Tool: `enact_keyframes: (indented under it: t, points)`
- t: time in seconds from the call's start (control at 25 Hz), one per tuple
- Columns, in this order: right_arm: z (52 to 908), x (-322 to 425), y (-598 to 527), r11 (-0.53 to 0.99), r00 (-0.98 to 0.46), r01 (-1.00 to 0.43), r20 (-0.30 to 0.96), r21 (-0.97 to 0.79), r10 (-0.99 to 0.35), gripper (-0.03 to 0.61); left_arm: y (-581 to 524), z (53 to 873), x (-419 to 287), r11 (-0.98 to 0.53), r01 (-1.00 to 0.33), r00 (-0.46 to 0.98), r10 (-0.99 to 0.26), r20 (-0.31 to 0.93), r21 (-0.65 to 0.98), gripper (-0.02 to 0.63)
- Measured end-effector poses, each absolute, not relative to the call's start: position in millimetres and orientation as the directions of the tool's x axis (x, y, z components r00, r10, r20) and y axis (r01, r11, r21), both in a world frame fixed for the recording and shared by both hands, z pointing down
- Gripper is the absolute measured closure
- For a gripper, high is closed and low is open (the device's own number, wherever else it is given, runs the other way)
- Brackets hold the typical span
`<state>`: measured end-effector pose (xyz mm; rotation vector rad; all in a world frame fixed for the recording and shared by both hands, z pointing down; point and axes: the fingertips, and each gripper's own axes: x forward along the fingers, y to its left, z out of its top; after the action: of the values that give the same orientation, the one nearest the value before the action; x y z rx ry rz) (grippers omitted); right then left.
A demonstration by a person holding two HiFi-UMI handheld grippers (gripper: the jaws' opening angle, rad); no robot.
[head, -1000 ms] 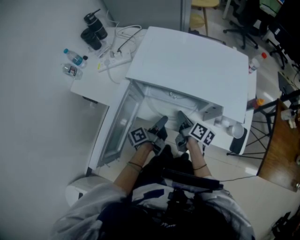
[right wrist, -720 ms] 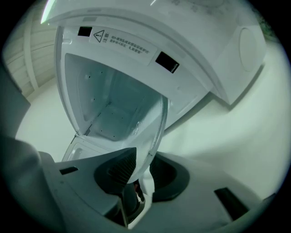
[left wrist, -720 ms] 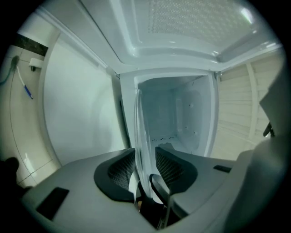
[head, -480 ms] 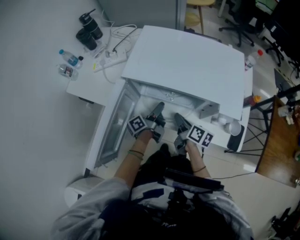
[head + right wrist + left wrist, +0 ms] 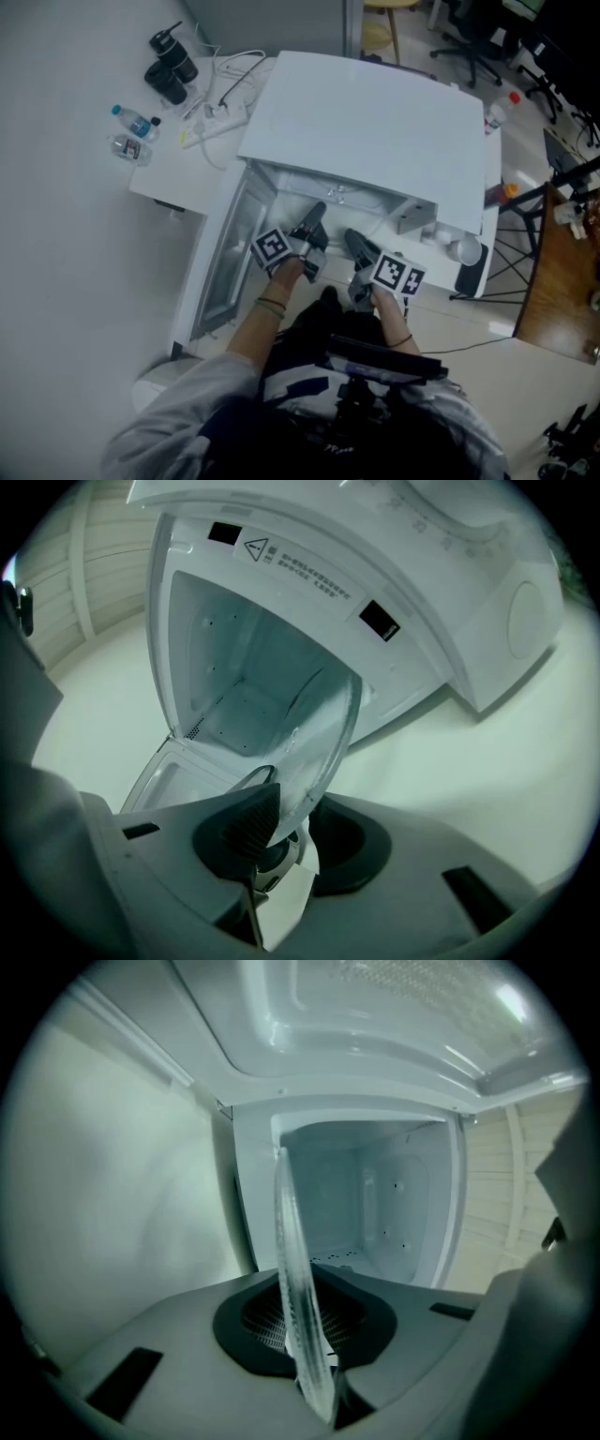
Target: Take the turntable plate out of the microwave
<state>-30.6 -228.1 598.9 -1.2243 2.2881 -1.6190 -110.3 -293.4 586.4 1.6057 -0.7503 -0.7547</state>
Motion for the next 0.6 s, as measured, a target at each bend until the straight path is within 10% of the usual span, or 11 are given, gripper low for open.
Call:
enact_keyframes:
  t: [0.6]
  points:
    - [570.4,-28.4,-160.1,0.254,-0.741,-0.534,0.302,-0.807,-0.599,0.466,-215.9,564.0,-120.9,-0.168,-0.200,0.529,-0.848,-0.038,0.965,0.589]
